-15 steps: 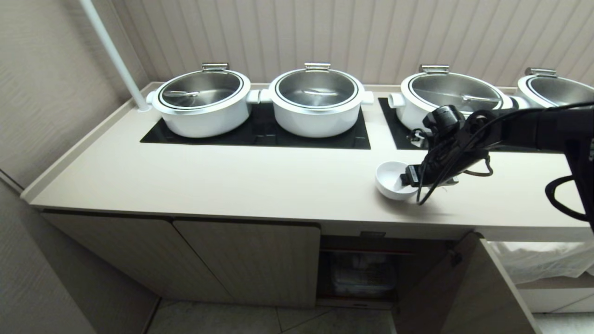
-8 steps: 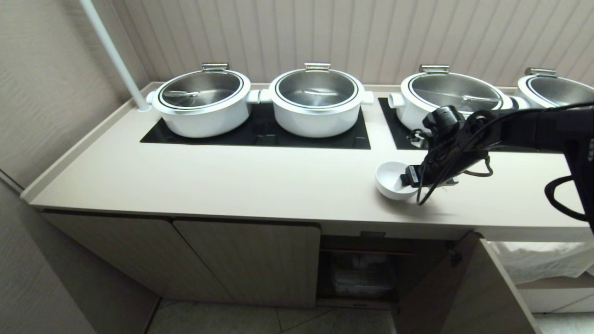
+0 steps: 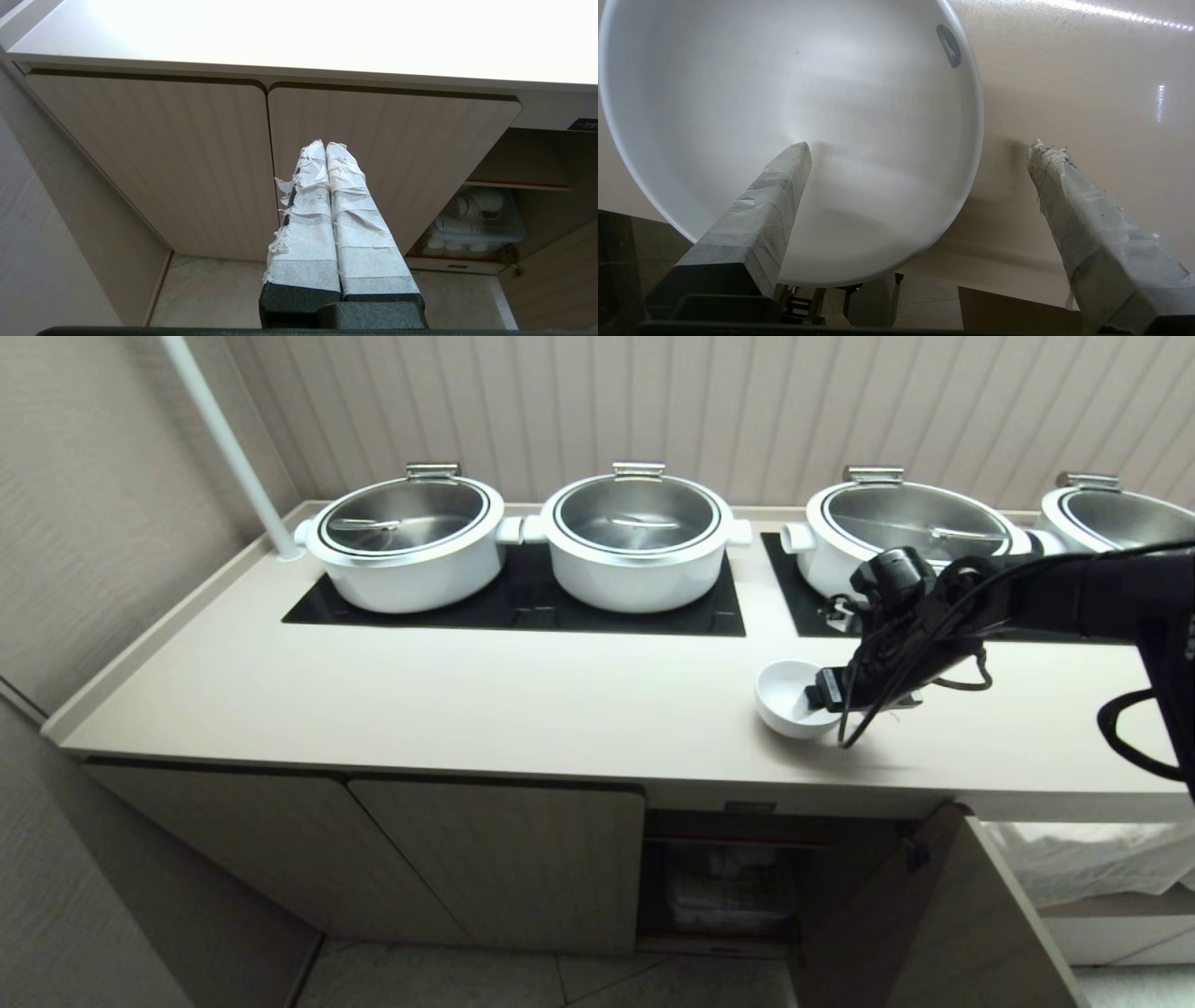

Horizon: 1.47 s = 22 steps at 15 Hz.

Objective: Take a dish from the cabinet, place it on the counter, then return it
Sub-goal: Pick up the bowl from the table

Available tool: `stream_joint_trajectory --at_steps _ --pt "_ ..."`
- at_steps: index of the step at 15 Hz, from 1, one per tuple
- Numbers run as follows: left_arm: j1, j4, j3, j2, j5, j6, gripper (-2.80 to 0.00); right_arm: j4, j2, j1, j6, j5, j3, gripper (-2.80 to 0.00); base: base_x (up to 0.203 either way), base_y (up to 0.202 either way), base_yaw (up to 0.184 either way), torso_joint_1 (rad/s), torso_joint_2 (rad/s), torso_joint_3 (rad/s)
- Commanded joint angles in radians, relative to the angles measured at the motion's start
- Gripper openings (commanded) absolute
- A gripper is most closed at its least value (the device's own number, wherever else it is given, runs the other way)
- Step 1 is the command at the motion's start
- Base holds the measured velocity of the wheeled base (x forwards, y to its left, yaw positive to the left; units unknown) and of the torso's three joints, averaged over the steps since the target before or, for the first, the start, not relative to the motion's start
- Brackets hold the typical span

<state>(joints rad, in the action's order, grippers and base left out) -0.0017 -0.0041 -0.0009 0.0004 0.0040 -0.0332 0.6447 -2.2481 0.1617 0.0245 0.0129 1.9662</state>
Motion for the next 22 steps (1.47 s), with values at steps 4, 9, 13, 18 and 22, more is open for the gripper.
stream_joint_trajectory --at_steps 4,9,13,18,22 --pt "0.0 -0.001 0.001 0.0 0.002 -0.001 -2.8 0.004 0.002 0.004 0.0 0.001 0.0 0.0 0.0 0.0 0.0 0.0 0.0 0.0" --pt "0.0 -0.001 0.0 0.0 0.001 -0.001 -2.8 -0.008 0.004 0.007 0.014 0.001 0.0 -2.8 0.0 0.0 0.0 0.0 0.0 0.0" --pt "0.0 -0.001 -0.001 0.0 0.001 -0.001 -2.8 -0.016 0.004 0.015 0.055 0.001 0.0 -2.8 0.0 0.0 0.0 0.0 0.0 0.0" --pt "0.0 -0.001 0.001 0.0 0.002 -0.001 -2.8 -0.026 0.004 0.021 0.055 0.001 0.0 -2.8 0.0 0.0 0.0 0.0 0.0 0.0" --pt "0.0 -0.001 0.001 0.0 0.001 -0.001 -2.8 -0.025 0.004 0.024 0.06 0.001 0.0 -2.8 0.0 0.0 0.0 0.0 0.0 0.0"
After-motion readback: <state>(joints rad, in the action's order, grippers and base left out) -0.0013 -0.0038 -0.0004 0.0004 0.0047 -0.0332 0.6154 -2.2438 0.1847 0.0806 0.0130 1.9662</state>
